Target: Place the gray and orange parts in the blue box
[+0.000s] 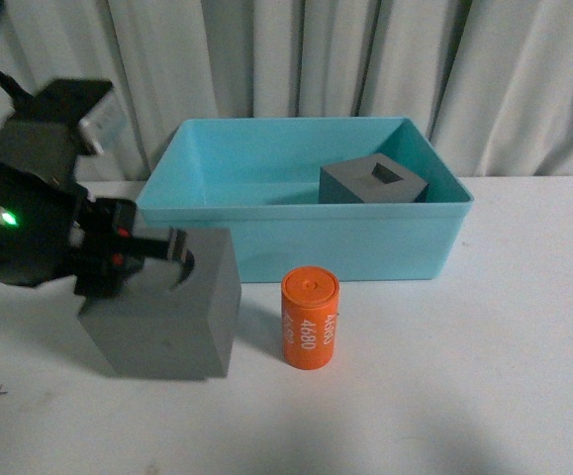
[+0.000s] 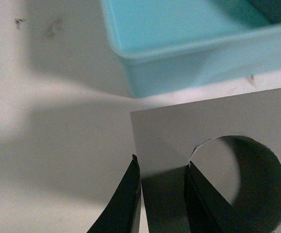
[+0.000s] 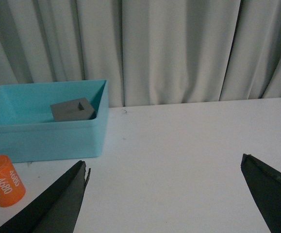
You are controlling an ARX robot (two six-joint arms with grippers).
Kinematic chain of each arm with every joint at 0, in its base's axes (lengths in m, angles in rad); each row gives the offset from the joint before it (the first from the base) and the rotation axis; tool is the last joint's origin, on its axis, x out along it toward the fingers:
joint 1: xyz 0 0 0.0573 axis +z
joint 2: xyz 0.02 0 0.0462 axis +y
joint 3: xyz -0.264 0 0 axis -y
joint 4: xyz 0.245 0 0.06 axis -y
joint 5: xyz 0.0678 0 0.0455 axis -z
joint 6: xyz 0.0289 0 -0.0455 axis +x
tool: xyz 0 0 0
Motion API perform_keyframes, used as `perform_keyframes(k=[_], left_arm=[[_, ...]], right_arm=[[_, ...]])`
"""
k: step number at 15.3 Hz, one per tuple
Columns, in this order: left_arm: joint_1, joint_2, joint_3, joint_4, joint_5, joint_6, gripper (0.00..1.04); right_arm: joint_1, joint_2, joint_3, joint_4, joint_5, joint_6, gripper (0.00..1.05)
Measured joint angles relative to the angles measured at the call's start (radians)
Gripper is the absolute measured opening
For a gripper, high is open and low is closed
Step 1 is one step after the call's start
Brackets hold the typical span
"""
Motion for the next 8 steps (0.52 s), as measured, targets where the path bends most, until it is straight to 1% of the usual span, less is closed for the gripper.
perform_keyframes(k=[2, 4, 5, 8], left_arm=[[0.057, -0.166, 0.064, -0.071, 0.04, -0.06, 0.21], [0.098, -0.229, 0.199, -0.064, 0.053, -0.093, 0.2], [0.104, -0.222, 0.258, -0.053, 0.053, -0.105, 0.2], [0.041, -0.047, 0.343, 0.029, 0.023, -0.06, 0.2]], right_arm=[[0.0, 0.0, 0.0, 0.0, 0.0, 0.0, 0.98], [0.0, 0.0, 0.0, 0.0, 0.0, 0.0, 0.98], [0.0, 0.0, 0.0, 0.0, 0.0, 0.0, 0.98], [0.0, 0.0, 0.0, 0.0, 0.0, 0.0, 0.98]])
